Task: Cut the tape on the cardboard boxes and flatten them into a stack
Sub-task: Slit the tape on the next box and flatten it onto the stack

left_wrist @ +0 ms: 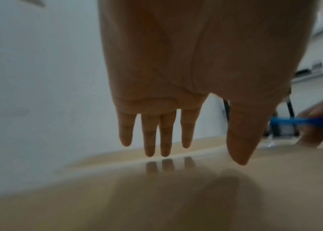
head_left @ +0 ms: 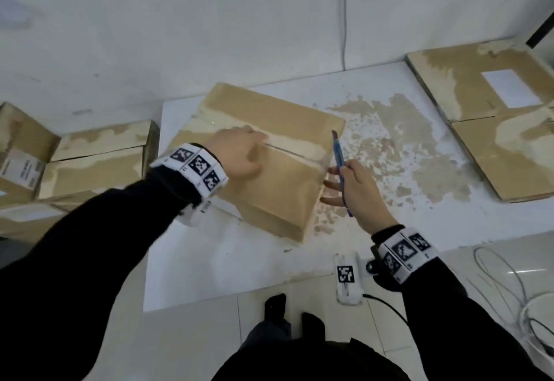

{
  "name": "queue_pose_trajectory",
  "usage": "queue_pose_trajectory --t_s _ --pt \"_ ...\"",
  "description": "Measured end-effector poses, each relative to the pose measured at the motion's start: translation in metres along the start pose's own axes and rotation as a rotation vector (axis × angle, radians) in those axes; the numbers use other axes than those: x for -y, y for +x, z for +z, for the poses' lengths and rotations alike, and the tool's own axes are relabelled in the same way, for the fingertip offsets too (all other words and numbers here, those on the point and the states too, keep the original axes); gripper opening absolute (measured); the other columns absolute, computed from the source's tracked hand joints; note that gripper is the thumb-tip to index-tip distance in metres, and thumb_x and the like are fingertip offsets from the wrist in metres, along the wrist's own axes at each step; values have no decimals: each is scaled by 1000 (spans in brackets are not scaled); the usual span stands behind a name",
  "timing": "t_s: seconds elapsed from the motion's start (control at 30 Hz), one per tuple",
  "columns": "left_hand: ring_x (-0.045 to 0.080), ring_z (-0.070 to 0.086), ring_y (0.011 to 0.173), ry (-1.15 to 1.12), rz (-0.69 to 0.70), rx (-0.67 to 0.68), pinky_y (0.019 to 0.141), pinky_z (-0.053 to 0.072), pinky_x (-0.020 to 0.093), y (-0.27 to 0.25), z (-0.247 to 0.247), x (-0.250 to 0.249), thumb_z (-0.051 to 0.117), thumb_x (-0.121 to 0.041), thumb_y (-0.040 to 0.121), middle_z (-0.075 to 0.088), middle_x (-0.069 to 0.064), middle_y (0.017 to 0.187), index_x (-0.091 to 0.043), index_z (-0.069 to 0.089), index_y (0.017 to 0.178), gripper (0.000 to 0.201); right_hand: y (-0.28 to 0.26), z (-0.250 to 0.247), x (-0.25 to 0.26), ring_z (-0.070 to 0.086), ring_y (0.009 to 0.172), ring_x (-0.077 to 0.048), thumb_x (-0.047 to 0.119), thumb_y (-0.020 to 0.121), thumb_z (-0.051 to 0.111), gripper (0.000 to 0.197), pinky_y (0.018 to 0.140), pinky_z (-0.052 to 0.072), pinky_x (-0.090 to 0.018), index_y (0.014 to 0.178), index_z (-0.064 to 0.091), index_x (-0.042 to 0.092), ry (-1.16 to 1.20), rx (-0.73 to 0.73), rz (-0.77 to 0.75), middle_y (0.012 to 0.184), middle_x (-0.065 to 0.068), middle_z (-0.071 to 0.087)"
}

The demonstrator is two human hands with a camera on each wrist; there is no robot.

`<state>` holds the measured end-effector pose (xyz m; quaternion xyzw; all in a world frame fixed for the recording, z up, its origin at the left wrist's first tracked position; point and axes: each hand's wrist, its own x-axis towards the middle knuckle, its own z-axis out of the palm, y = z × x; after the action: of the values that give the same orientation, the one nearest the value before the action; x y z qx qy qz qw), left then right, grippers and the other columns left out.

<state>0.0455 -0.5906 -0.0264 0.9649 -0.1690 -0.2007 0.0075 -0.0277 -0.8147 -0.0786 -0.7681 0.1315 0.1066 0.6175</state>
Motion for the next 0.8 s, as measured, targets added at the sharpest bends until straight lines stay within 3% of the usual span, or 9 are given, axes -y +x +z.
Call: queue_pose_trajectory --t_s 0.07,0.17,0.3,0.4,0.53,0.63,0.73,0.8 --pt "26 37 130 -81 74 95 105 38 41 -8 10 -26 68 -43 79 32 7 143 -27 26 147 81 -6 1 -6 64 86 -22 17 102 33 18 66 60 -41 93 47 12 45 50 0 103 -8 57" --pt "24 36 129 -40 36 162 104 39 41 -9 10 -34 79 -53 64 25 4 143 -27 20 148 106 -3 -13 -15 58 66 -22 16 100 41 19 54 49 -30 97 59 12 -328 9 -170 84 -11 61" --pt "21 39 117 24 72 154 94 45 43 -8 5 -32 88 -44 54 33 -1 130 -26 33 137 101 -1 -36 -19 44 45 -7 15 98 46 29 43 33 -15 121 62 22 -592 10 -368 77 -8 65" --pt "20 33 116 81 71 123 93 44 44 -3 3 -35 90 -46 44 34 -2 123 -27 36 128 101 -3 -47 -14 44 43 -5 15 98 47 33 43 30 -14 127 59 25 -703 37 -420 79 -3 66" --pt "21 32 115 164 63 111 96 40 46 4 3 -37 88 -56 35 33 -2 119 -27 38 121 103 -3 -57 -10 43 48 -12 14 98 47 34 42 34 -15 125 60 28 -647 214 -358 76 6 64" --pt "22 31 114 197 72 104 97 39 46 3 4 -36 87 -57 38 31 -1 119 -23 40 121 102 -1 -54 -6 46 48 -10 13 98 46 33 44 38 -13 126 60 24 -671 244 -375 74 6 62" --pt "20 29 114 181 91 86 98 36 43 -1 5 -34 88 -54 41 31 0 121 -21 40 123 101 2 -61 2 52 57 -15 15 98 47 32 52 45 -19 125 60 25 -672 363 -326 73 7 63" --pt "20 28 114 181 99 63 98 36 41 -3 4 -37 89 -51 43 30 0 121 -21 40 124 99 5 -65 6 51 57 -8 15 98 48 31 53 43 -16 123 61 28 -693 376 -328 73 8 63"
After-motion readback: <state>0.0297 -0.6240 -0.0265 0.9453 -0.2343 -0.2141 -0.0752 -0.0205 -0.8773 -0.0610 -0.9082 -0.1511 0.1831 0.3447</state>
